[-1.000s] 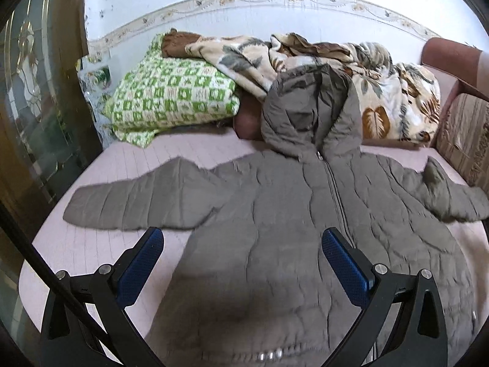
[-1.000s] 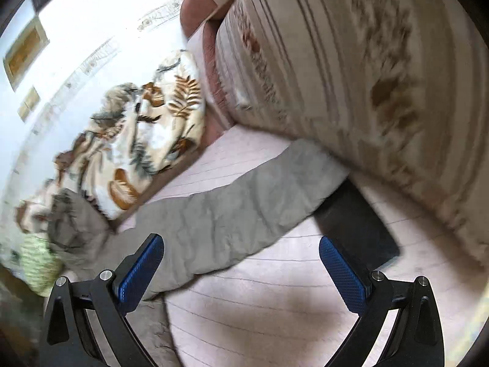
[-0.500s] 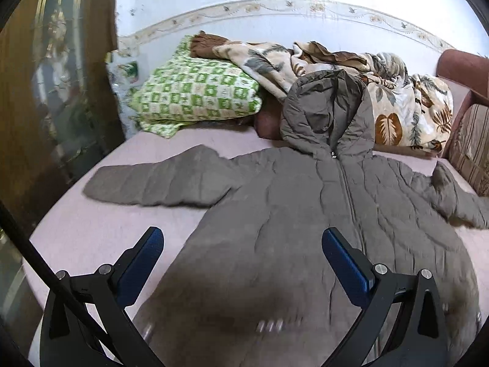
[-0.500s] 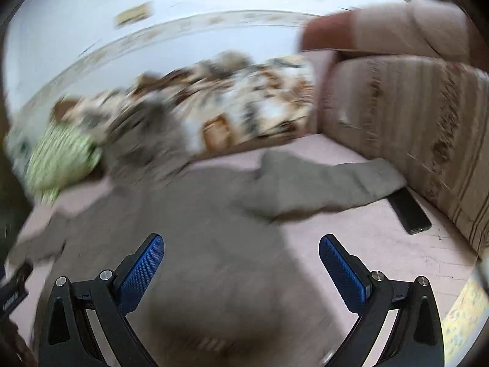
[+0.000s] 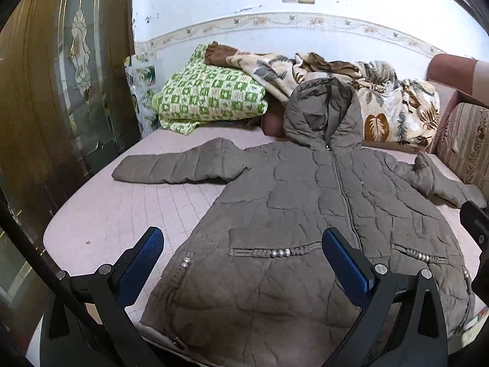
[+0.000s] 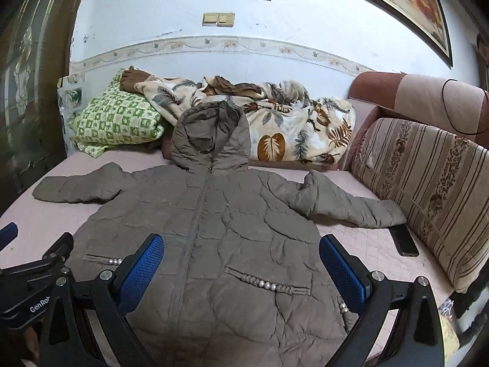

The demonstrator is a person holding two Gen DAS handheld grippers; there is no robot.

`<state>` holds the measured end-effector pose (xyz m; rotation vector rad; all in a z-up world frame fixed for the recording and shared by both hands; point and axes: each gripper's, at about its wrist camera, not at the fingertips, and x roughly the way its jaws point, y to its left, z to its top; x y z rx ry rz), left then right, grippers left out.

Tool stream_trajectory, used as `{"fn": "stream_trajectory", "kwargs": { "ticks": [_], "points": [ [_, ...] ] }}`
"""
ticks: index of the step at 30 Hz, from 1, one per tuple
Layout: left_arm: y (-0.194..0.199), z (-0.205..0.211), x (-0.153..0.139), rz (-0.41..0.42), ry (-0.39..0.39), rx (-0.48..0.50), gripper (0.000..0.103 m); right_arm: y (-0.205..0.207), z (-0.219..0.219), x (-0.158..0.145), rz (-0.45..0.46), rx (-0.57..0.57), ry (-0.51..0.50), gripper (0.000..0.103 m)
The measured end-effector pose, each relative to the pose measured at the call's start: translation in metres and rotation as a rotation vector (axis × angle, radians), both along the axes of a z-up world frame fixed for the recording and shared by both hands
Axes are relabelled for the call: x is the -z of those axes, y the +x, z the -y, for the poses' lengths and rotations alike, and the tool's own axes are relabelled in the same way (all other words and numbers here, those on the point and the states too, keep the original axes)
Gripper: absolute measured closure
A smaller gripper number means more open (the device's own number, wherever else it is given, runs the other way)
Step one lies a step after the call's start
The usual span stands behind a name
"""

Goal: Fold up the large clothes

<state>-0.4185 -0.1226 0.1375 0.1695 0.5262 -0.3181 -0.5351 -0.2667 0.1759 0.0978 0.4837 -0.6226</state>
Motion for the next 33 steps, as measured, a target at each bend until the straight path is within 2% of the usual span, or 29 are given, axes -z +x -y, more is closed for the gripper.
{"fn": "stream_trajectory", "kwargs": {
  "ticks": [12, 24, 29, 33],
  "points": [
    [-0.019, -0.005, -0.009, 0.015, 0.006, 0.032, 0.0, -0.015, -0.013, -0.007, 0.001, 0.005, 0.029, 0.0],
    [-0.02, 0.001, -0.007, 0.004, 0.025, 0.038, 0.0, -0.016, -0.006, 0.0, -0.011, 0.0, 0.072, 0.0],
    [-0.013, 0.009, -0.002, -0.012, 0.048, 0.056, 0.0, -0.014, 0.01, 0.007, -0.019, -0.013, 0.131, 0.0],
    [0.003, 0.021, 0.002, 0.001, 0.074, 0.075, 0.0, -0.018, 0.05, 0.016, 0.012, -0.017, 0.255, 0.0]
  ]
}}
